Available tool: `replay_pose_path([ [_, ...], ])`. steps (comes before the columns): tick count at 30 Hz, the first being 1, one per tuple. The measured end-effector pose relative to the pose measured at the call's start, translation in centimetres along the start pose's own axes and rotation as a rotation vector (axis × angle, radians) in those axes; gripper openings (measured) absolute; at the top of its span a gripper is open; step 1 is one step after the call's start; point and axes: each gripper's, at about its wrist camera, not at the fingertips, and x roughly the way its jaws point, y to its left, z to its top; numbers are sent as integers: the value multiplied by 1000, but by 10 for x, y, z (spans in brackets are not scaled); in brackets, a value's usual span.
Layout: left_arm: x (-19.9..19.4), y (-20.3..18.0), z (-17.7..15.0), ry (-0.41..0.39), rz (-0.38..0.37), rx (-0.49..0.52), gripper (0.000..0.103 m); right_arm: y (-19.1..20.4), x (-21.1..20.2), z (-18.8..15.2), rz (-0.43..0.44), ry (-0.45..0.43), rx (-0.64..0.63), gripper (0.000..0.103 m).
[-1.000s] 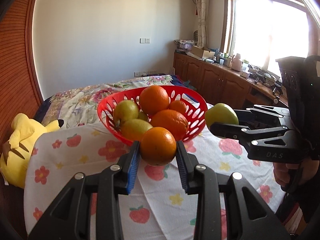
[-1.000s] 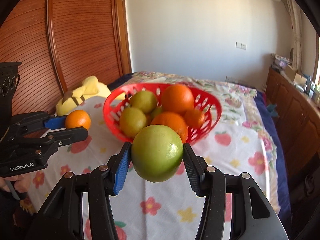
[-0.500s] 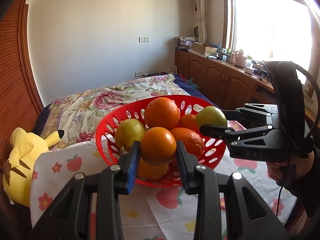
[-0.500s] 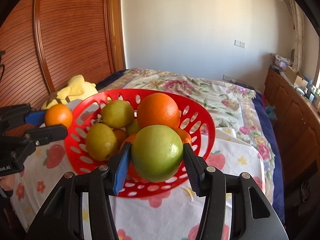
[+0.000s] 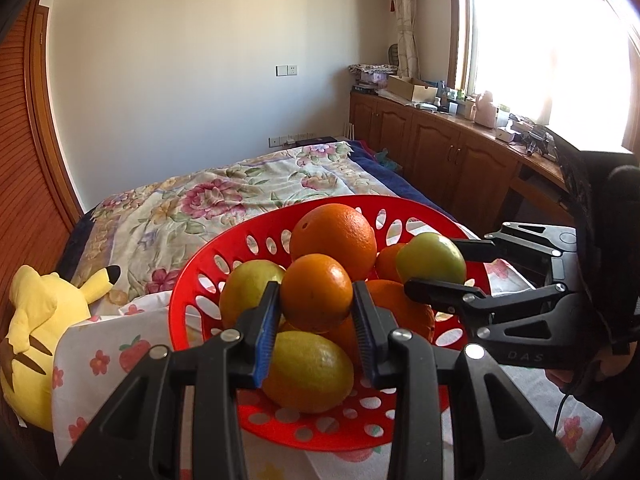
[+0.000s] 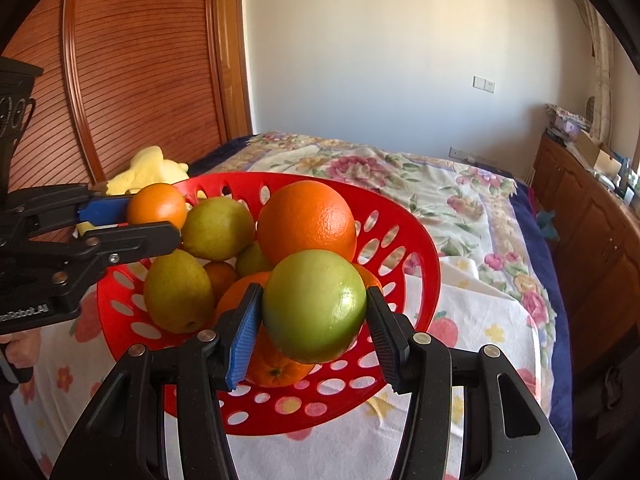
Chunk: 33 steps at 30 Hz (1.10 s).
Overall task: Organize fruits
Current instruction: 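Lower the apple and tangerine into the basket and open both tools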
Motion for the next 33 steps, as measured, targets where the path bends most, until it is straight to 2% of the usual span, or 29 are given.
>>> replay_pose_path([
  [8, 18, 5, 7, 32, -3, -8, 34, -7, -7, 1, -12, -25, 13, 58],
  [22, 40, 2, 20, 95, 53, -5, 35, -8, -30, 1, 8, -74, 22, 59],
  [33, 30, 0, 13, 60, 48, -28, 42, -6, -31, -4, 3, -74, 34, 60],
])
